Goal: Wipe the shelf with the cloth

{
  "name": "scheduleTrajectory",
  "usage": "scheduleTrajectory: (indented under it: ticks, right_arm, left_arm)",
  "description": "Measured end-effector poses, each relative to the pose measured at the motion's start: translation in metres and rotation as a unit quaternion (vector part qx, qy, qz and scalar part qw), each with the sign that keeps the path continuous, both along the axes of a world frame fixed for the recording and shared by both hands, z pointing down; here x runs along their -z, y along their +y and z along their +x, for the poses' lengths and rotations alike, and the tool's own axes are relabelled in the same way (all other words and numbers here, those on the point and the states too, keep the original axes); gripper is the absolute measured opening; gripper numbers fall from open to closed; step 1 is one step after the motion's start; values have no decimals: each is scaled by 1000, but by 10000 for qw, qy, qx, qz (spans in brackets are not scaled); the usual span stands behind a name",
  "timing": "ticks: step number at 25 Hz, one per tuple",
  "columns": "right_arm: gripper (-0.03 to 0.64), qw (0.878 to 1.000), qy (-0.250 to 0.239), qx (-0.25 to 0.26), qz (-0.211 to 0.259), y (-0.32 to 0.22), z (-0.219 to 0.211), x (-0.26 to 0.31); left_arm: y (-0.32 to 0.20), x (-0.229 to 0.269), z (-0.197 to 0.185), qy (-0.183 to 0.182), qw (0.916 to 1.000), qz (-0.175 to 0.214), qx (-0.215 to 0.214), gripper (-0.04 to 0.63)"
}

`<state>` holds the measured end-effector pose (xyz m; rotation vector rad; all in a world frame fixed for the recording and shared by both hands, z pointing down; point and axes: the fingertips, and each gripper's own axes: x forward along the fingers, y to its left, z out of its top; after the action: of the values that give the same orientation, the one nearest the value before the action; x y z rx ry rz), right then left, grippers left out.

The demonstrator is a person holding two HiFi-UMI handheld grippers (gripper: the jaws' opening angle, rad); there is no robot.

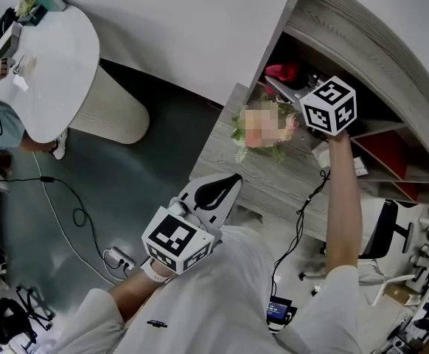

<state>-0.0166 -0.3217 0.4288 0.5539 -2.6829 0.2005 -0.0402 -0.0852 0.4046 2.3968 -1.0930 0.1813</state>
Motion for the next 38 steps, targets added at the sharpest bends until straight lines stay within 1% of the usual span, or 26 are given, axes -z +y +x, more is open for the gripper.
scheduleTrajectory:
  ticks: [5, 8, 13, 16, 20, 23, 25, 27, 29, 32, 34, 36, 38]
  right_arm:
    - [80, 9981, -575, -200, -3, 24, 8, 22]
    - [80, 9959, -830, -349, 129, 44, 12, 37]
    - [83, 9871, -1388, -717, 348, 79, 31, 74]
    - [84, 9768, -1874, -906, 513, 104, 46, 108]
    - [84, 9576, -2498, -1238, 730, 133, 82, 149]
    - [84, 9434, -2698, -1669, 968, 148, 112, 166]
    - [84, 9350, -2622, -2066, 1193, 160, 136, 174]
    - [84, 9293, -2272, -2494, 1505, 176, 159, 175]
    - [83, 9226, -1962, -2877, 1658, 197, 178, 166]
    - [83, 9086, -1739, -3379, 1734, 224, 200, 152]
    - [83, 9009, -1488, -3674, 1770, 238, 210, 139]
    - [83, 8950, -1254, -3927, 1705, 248, 217, 124]
    - [83, 8878, -1220, -4139, 1601, 258, 222, 114]
  left_arm:
    - [4, 8, 3, 40, 9999, 124, -83, 0]
    - [5, 12, 2, 52, 9997, 196, -133, 0]
    - [6, 21, 4, 96, 9991, 359, -203, 0]
    - [7, 24, 5, 122, 9987, 410, -289, 0]
    - [6, 27, 13, 151, 9978, 464, -455, 0]
    - [2, 31, 14, 194, 9969, 559, -520, 0]
    - [-1, 34, 17, 203, 9964, 628, -536, 0]
    - [-3, 37, 20, 182, 9959, 678, -567, 0]
    - [-5, 40, 21, 143, 9952, 757, -611, 0]
    - [-7, 43, 18, 58, 9932, 920, -714, 0]
    - [-9, 41, 18, 72, 9923, 922, -822, 0]
    - [-9, 40, 20, 76, 9914, 911, -935, 0]
    - [-9, 43, 21, 9, 9900, 975, -1015, 0]
